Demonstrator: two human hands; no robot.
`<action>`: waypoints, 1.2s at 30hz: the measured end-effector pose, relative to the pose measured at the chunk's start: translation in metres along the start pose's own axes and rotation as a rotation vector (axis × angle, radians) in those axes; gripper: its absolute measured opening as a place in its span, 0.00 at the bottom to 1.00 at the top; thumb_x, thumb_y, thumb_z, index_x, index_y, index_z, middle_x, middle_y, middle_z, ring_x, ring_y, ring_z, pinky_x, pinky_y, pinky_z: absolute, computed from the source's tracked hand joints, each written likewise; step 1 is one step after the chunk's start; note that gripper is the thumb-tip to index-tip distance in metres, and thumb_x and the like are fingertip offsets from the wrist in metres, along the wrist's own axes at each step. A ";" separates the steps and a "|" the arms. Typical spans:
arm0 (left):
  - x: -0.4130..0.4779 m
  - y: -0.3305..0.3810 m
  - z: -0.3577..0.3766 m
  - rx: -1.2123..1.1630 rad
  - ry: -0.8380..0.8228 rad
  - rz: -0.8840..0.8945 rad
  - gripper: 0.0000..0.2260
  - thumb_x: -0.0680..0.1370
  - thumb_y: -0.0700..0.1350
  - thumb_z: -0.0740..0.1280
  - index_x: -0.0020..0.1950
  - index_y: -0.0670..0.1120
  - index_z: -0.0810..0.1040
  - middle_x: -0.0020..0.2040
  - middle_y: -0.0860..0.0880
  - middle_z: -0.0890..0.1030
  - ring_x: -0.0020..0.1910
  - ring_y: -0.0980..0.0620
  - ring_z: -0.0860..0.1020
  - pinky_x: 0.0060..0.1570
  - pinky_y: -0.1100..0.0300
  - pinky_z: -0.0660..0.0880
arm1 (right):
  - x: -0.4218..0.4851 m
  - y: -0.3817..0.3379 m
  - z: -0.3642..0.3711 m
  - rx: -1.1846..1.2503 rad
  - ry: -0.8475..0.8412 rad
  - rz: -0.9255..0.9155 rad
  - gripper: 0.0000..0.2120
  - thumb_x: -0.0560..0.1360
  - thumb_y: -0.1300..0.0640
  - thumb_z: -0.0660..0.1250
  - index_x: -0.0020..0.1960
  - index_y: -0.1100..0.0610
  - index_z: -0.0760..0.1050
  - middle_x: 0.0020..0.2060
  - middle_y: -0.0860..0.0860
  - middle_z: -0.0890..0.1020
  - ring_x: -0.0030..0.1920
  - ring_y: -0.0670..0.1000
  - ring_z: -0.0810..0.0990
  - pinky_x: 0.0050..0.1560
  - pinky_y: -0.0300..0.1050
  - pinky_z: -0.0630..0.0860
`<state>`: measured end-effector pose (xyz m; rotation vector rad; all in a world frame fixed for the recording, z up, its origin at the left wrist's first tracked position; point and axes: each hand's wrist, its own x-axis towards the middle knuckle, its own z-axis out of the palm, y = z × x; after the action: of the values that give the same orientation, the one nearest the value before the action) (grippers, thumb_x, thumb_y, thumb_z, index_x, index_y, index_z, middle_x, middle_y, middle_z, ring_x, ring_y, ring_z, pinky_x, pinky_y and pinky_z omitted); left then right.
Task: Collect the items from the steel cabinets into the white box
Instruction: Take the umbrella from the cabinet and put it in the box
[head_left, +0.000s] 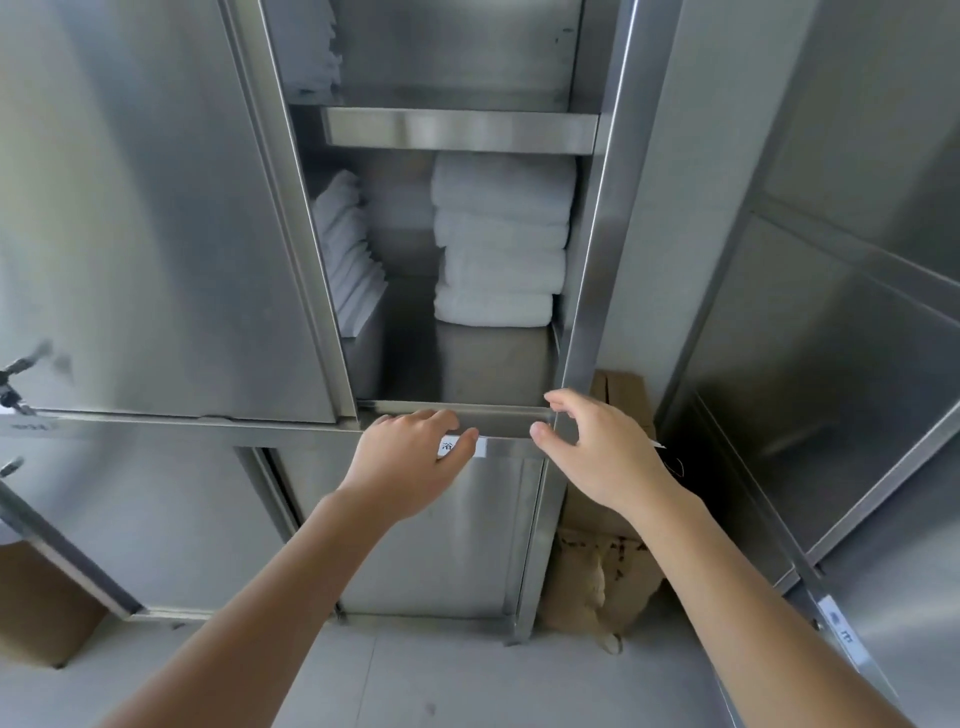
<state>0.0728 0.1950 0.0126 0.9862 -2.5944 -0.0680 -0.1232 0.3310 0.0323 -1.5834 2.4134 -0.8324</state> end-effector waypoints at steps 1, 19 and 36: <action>0.002 0.002 0.002 -0.004 -0.003 0.005 0.19 0.80 0.63 0.53 0.54 0.54 0.78 0.51 0.57 0.82 0.47 0.50 0.80 0.43 0.58 0.65 | -0.003 0.003 -0.001 -0.007 -0.003 0.006 0.26 0.81 0.40 0.62 0.75 0.48 0.70 0.69 0.44 0.78 0.70 0.49 0.74 0.65 0.50 0.73; 0.071 0.171 0.073 -0.135 -0.088 0.366 0.22 0.80 0.65 0.49 0.54 0.55 0.77 0.42 0.56 0.79 0.38 0.53 0.77 0.35 0.59 0.65 | -0.070 0.159 -0.082 -0.076 0.118 0.347 0.25 0.81 0.41 0.62 0.75 0.49 0.69 0.68 0.45 0.79 0.65 0.50 0.77 0.54 0.42 0.71; 0.178 0.224 0.134 -0.009 -0.071 0.346 0.26 0.78 0.66 0.45 0.52 0.55 0.78 0.43 0.56 0.81 0.38 0.53 0.78 0.43 0.58 0.71 | 0.005 0.265 -0.106 -0.066 0.079 0.311 0.26 0.81 0.40 0.62 0.77 0.48 0.68 0.71 0.45 0.77 0.69 0.49 0.76 0.64 0.47 0.75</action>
<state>-0.2390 0.2368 -0.0177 0.5277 -2.7863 -0.0259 -0.3812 0.4443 -0.0144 -1.1677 2.6731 -0.7751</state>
